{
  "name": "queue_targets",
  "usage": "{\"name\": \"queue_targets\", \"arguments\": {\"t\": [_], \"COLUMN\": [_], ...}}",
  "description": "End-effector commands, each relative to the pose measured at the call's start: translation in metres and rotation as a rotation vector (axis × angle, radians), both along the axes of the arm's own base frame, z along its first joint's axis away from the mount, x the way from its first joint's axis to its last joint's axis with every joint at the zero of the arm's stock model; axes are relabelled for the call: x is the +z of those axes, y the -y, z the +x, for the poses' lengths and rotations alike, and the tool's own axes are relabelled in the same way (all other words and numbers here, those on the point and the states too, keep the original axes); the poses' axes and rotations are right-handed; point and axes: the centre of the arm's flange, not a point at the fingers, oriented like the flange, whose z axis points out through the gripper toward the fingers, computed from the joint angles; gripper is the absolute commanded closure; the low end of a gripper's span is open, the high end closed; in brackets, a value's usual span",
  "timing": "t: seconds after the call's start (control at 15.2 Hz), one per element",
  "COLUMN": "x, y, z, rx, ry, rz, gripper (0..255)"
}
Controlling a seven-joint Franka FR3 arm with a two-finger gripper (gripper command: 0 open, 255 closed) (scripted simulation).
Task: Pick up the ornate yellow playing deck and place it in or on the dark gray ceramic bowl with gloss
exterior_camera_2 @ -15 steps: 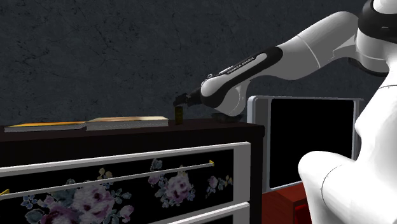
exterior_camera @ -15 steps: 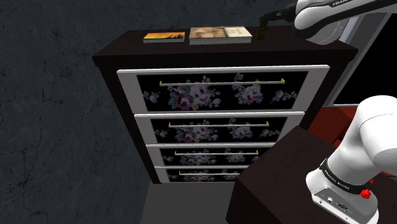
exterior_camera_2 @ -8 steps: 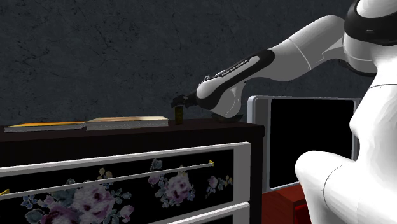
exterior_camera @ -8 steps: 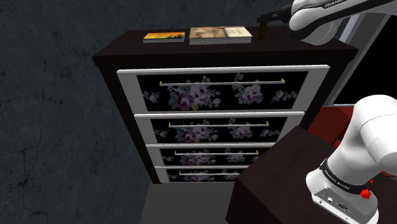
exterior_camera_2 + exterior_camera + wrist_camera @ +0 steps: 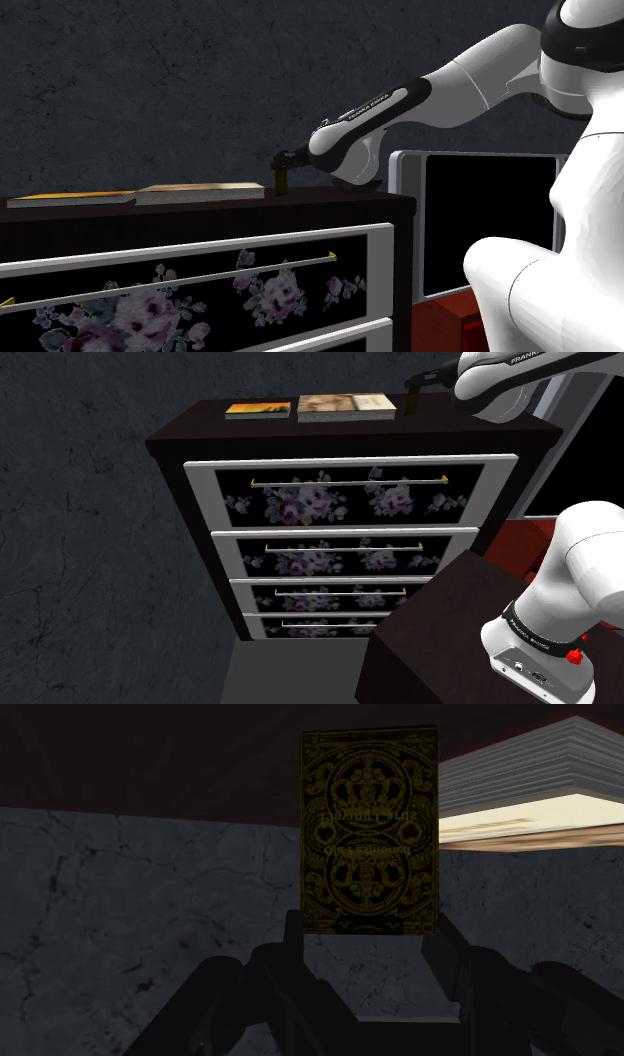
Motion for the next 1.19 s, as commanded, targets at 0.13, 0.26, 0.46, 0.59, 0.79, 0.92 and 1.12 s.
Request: {"name": "queue_targets", "arguments": {"t": [0.13,0.26,0.46,0.59,0.79,0.92,1.12], "x": [0.0,0.0,0.015,0.026,0.042,0.052,0.068], "y": [0.0,0.0,0.0,0.0,0.0,0.0,0.0], "z": [0.0,0.0,0.0,0.0,0.0,0.0,0.0], "rx": [0.001,0.001,0.001,0.001,0.001,0.001,0.001], "ry": [-0.001,-0.001,-0.001,-0.001,-0.001,-0.001,-0.001], "rz": [0.0,0.0,0.0,0.0,0.0,0.0,0.0], "gripper": [255,255,255,255,255,255,255]}}
